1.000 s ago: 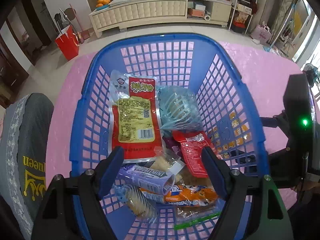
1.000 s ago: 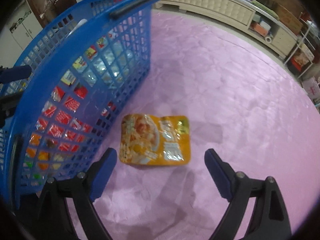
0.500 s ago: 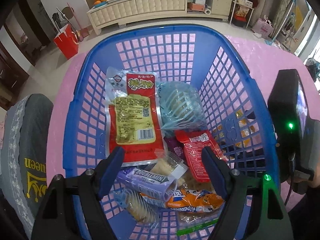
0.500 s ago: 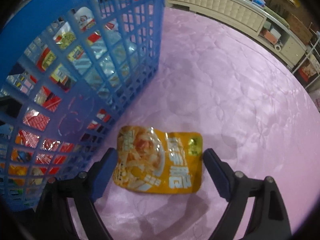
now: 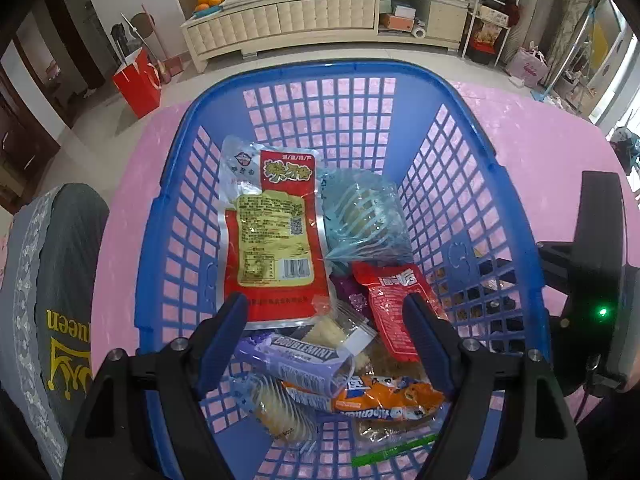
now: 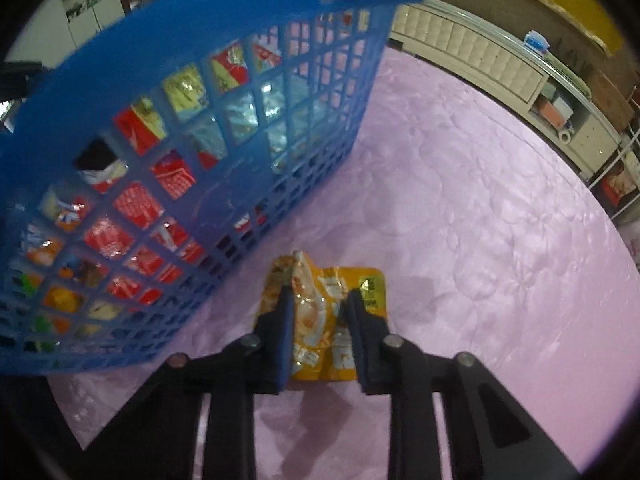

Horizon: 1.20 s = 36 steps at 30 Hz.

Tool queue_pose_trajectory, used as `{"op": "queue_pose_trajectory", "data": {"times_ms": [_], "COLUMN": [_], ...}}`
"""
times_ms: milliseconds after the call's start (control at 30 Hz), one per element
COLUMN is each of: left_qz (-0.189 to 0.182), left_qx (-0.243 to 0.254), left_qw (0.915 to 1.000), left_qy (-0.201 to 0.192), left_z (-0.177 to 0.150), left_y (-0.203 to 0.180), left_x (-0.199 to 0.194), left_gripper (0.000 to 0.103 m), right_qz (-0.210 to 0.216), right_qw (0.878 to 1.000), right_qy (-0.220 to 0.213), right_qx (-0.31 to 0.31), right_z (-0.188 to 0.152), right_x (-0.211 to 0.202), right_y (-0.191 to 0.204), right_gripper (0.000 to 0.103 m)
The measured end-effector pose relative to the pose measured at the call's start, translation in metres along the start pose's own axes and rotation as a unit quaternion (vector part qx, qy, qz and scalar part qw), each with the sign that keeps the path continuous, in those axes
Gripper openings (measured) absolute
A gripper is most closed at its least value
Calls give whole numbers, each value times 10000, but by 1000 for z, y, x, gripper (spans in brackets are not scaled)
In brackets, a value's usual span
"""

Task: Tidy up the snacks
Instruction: 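Carry the yellow pouch with the right tool over the basket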

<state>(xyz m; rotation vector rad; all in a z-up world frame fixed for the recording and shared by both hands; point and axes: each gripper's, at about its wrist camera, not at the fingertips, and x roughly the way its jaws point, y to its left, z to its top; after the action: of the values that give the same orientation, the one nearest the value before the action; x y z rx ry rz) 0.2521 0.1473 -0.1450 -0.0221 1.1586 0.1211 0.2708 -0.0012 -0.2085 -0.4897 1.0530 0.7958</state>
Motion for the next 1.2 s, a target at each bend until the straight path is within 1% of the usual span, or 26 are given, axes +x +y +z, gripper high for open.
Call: {"op": "queue_pose_trajectory", "data": {"times_ms": [200,267,367,533,633,667,833,867,1033,1133,1200], "left_qz": [-138,-176,-236,-267,-235,-223,-215,-233,-206,-104,-104], "left_qx": [-3,12,46,46,38,25,-88,-121,-213,-223,-271], "left_qw": [9999,9996,9989,9970,9957,9953,9931,9926,9909,9906,9902], "left_qy": [-99,-204,-402,-722,-891,-942,-1147,-1188,-1311,-1345,-1367], "left_z": [-8,-10,-13,-13,-16,-17,-25,-26,-36,-40,-43], "left_y": [-6,-8,-11,-8,-3,-1,16,19,34,40,47], "left_x": [-12,-21,-38,-69,-85,-91,-109,-112,-121,-120,-119], "left_gripper": [78,78,78,78,78,78,78,78,78,78,78], "right_qz": [-9,-42,-156,-219,-210,-208,-198,-169,-37,-26,-52], "right_qw": [9996,9994,9988,9963,9944,9938,9904,9899,9890,9892,9894], "right_qy": [-169,-206,-345,-763,-1009,-1071,-1368,-1405,-1473,-1458,-1444], "right_qx": [230,257,299,314,230,196,-8,-19,-125,-177,-154], "right_z": [-4,-1,2,18,19,23,36,40,51,58,60], "right_x": [-29,-38,-61,-109,-140,-141,-163,-164,-166,-160,-158], "right_y": [-9,-8,-7,7,23,23,53,51,70,79,83], "right_gripper": [20,20,19,19,19,19,19,19,19,19,19]}}
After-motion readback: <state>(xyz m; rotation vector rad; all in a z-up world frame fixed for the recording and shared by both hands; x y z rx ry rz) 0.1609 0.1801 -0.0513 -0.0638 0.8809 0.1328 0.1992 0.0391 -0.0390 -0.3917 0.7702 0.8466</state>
